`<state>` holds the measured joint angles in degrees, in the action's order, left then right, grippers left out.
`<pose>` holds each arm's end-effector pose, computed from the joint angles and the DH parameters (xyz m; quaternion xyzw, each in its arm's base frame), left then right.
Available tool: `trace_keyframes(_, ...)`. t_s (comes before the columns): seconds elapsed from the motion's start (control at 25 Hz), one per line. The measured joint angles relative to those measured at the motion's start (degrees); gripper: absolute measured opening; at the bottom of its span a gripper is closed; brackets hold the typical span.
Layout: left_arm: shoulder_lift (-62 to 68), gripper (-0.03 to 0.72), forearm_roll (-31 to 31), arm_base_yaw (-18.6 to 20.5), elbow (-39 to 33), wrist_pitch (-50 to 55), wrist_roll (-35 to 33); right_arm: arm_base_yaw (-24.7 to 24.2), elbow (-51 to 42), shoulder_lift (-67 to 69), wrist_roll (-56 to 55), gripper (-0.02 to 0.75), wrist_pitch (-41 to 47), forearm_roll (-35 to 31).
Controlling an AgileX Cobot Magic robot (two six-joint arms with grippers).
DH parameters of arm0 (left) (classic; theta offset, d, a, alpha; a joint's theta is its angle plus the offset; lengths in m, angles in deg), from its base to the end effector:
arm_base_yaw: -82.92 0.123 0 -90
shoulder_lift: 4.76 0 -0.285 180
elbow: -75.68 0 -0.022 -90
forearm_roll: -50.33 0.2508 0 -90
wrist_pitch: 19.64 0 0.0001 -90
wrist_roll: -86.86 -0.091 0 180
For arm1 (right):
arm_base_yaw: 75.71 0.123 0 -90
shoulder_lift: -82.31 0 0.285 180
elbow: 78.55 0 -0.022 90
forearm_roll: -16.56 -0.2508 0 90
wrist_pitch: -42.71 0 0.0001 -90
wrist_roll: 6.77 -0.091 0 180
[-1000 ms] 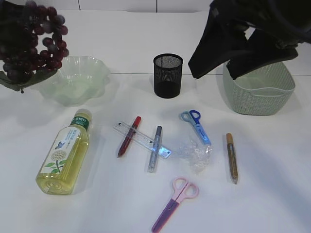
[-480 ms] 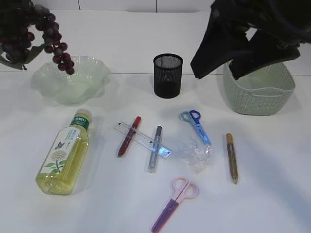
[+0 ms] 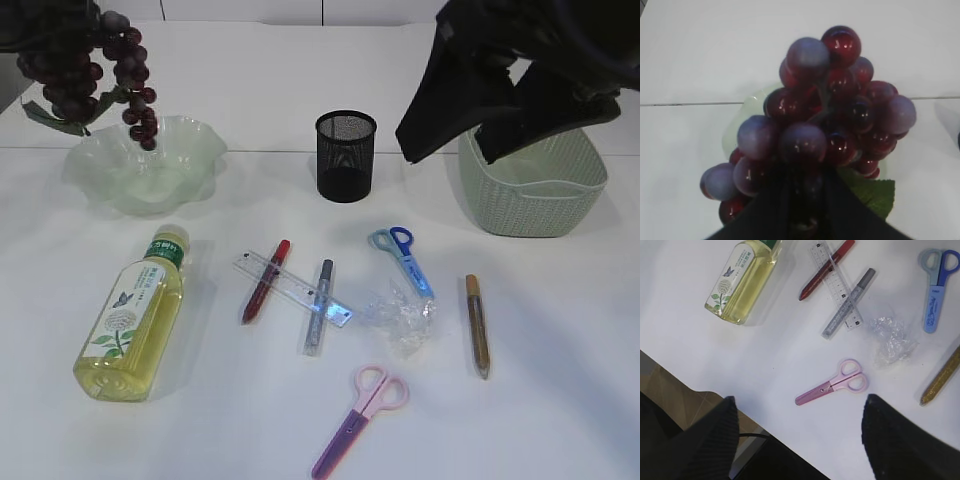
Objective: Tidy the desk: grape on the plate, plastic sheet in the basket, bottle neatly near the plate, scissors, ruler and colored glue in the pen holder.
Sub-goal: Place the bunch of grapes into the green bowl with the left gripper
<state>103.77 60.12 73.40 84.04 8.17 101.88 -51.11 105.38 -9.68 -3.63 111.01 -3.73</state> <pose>0.4086 -0.0612 0.3151 0.0074 0.8968 -0.0256 0.4416 0.2413 0.1428 0.3801 -0.2057 0.9338 0.2152 0.1984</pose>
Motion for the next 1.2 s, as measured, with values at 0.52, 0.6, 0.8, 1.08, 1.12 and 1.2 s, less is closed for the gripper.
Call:
trace_keyframes(0.52, 11.28, 0.075, 0.00, 2.42, 6.55, -2.48, 0.45, 0.00, 0.00, 0.00, 0.00, 0.591, 0.00, 1.34)
trace_keyframes(0.6, 12.54, 0.075, 0.00, 2.81, 6.75, -3.30, 0.56, 0.00, 0.00, 0.00, 0.00, 0.591, 0.00, 2.03)
trace_keyframes(0.8, 15.59, 0.075, -0.39, 2.91, 6.75, -4.91, 0.63, 0.00, 0.00, 0.00, 0.00, 0.591, 0.00, 2.53)
trace_keyframes(1.08, 19.26, 0.077, -2.02, 2.91, 6.75, -7.59, 0.69, 0.00, 0.00, 0.00, -0.03, 0.590, -0.23, 2.86)
trace_keyframes(1.12, 19.62, 0.078, -2.15, 2.91, 6.75, -8.02, 0.69, 0.00, 0.00, 0.00, -0.03, 0.590, -0.34, 2.95)
trace_keyframes(1.2, 19.90, 0.081, -2.54, 2.91, 6.80, -8.96, 0.77, 0.00, 0.00, 0.00, -0.03, 0.590, -0.47, 2.95)
